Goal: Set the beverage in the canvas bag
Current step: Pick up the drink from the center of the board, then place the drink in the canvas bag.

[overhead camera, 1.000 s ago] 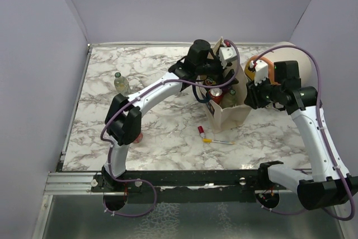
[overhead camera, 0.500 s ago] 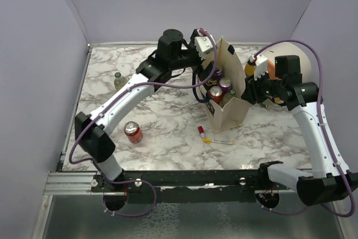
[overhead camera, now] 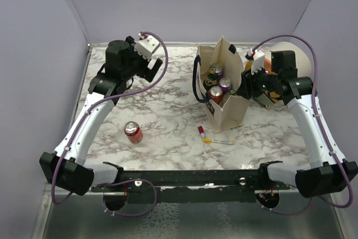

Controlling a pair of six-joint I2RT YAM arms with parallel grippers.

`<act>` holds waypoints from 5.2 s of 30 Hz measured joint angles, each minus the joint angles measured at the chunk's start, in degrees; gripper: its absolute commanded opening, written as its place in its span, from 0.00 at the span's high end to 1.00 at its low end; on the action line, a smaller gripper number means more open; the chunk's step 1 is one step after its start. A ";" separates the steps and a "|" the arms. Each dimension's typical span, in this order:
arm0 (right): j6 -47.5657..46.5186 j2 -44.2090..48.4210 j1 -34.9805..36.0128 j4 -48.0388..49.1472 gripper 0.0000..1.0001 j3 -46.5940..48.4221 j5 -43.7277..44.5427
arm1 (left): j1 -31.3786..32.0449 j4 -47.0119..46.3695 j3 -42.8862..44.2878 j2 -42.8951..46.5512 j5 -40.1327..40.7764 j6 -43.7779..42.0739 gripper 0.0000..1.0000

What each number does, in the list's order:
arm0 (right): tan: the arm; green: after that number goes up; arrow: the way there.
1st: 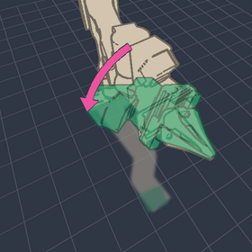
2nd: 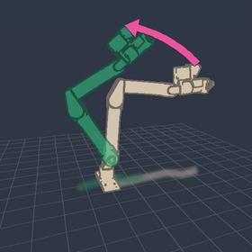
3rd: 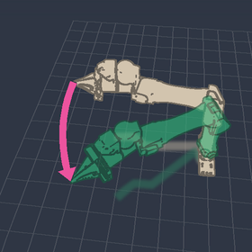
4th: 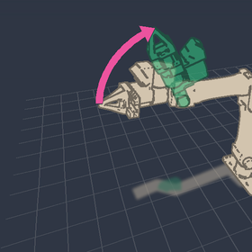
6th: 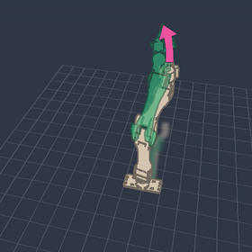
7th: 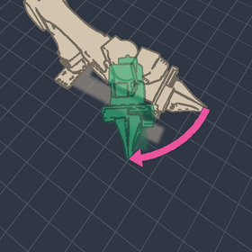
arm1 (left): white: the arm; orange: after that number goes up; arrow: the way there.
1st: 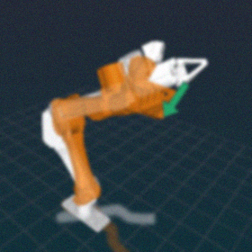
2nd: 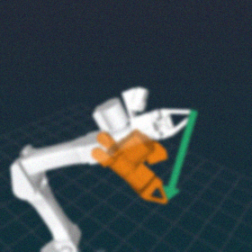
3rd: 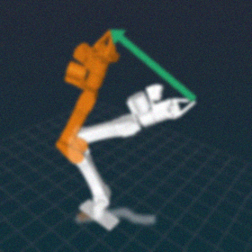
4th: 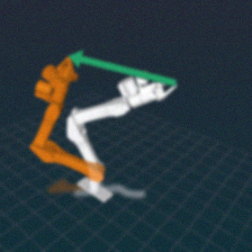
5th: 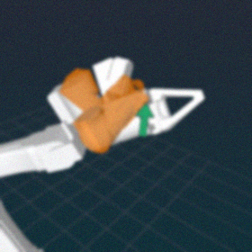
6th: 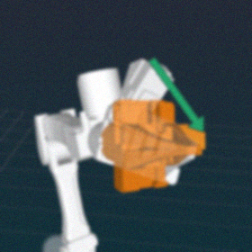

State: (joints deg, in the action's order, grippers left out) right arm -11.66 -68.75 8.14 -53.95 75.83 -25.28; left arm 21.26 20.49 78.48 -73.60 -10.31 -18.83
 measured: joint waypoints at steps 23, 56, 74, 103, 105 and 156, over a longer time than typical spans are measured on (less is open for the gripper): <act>0.92 -3.67 -0.02 0.07 0.56 2.86 -1.18 | -7.28 39.10 -14.60 15.98 -5.99 -8.02 0.01; 1.36 -0.79 -0.02 0.46 0.55 1.38 -1.75 | -7.32 30.12 -32.06 10.91 -2.05 -11.43 0.35; -0.44 -0.31 -0.02 -0.33 0.46 2.10 -2.38 | -7.93 31.54 -14.75 6.05 -7.43 -8.94 1.00; -25.86 -7.80 5.62 -12.70 0.41 12.39 -13.18 | -0.70 14.95 39.52 -23.56 -24.98 14.49 1.00; -26.73 -7.80 6.21 -13.68 0.43 11.98 -13.25 | 1.77 14.49 41.22 -25.07 -25.00 14.67 1.00; -29.35 7.17 7.28 -17.14 0.62 -5.53 -10.88 | 17.84 27.47 41.81 -42.32 -36.17 -6.58 1.00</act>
State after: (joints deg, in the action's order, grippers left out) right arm -41.01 -61.58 15.42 -71.09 70.30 -36.16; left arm 39.09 47.97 120.29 -115.92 -46.48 -25.41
